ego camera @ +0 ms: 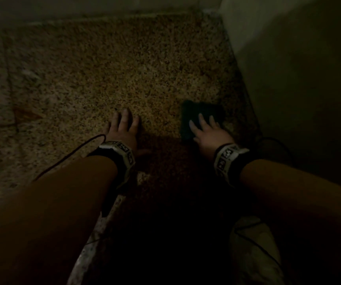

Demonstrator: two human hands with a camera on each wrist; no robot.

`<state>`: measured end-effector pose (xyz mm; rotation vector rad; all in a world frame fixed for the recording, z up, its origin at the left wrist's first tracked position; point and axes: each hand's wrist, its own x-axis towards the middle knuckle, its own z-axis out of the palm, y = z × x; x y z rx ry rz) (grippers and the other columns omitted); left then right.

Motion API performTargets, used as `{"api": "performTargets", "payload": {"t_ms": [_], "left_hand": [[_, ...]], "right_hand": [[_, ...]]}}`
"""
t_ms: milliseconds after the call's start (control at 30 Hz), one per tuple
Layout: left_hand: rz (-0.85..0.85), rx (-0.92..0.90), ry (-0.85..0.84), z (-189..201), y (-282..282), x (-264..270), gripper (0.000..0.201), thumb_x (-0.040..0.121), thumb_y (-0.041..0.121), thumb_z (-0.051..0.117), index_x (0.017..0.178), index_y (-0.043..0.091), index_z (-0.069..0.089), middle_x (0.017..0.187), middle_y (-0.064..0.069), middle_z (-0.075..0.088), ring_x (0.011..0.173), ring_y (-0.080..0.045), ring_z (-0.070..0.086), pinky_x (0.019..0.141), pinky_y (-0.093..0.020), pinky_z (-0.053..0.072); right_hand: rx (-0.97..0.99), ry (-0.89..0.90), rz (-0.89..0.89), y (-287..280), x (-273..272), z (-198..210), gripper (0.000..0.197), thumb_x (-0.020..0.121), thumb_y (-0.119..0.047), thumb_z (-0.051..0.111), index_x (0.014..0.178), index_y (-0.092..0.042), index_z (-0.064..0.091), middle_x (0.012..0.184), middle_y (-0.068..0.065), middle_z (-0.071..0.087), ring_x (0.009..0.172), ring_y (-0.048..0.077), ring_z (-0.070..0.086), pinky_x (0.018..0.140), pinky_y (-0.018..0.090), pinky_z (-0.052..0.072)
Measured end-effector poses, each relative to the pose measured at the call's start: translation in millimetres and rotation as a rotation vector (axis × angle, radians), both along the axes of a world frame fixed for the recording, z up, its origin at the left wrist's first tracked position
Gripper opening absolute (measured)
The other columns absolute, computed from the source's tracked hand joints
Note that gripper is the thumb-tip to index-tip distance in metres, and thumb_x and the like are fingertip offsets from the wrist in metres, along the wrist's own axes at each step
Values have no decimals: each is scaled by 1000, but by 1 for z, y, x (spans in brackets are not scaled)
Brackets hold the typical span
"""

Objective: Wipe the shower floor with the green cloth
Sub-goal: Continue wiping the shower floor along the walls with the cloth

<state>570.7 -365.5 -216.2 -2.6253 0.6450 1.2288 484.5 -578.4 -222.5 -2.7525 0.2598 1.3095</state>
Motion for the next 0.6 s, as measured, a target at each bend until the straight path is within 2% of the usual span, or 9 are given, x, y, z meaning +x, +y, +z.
{"api": "performTargets", "payload": {"t_ms": [100,233,367,467,600], "left_hand": [[-88,-30,-30,-1,-17,-3,103,81,70,48,149,28,-18,152,-3,-31,142,-29,-21,116,-46,-2],[-128,-21,11,-1,-37,-8,100,85,62,51,148,29,-20,151,-2,-33,143,-29,-21,116,-45,-2],[-129,12,50,-7,-38,-13,101,85,60,53,148,28,-19,150,-2,-35,142,-29,-22,116,-46,-1],[-149,30,44,-12,-36,-12,103,85,60,54,146,28,-22,149,-2,-38,141,-30,-24,116,-45,-1],[-155,32,45,-15,-36,-11,104,85,61,54,145,29,-25,147,-2,-41,140,-29,-27,116,-45,-4]], "right_hand": [[1,15,8,0,-17,3,64,102,-39,29,151,-24,-8,157,11,-18,144,39,-8,117,44,4],[20,61,-19,-1,-7,3,67,102,-22,36,151,-24,-8,157,11,-20,143,41,-10,116,45,4],[1,0,-46,-8,10,-3,61,103,-20,29,152,-23,-8,157,11,-18,143,41,-9,117,46,3],[-52,-58,-85,-18,36,-4,56,104,-22,25,152,-25,-4,158,10,-13,143,42,-5,116,48,8],[-67,-53,-118,-32,68,1,56,105,-22,29,152,-24,-1,158,11,-12,143,42,-4,114,51,16]]}}
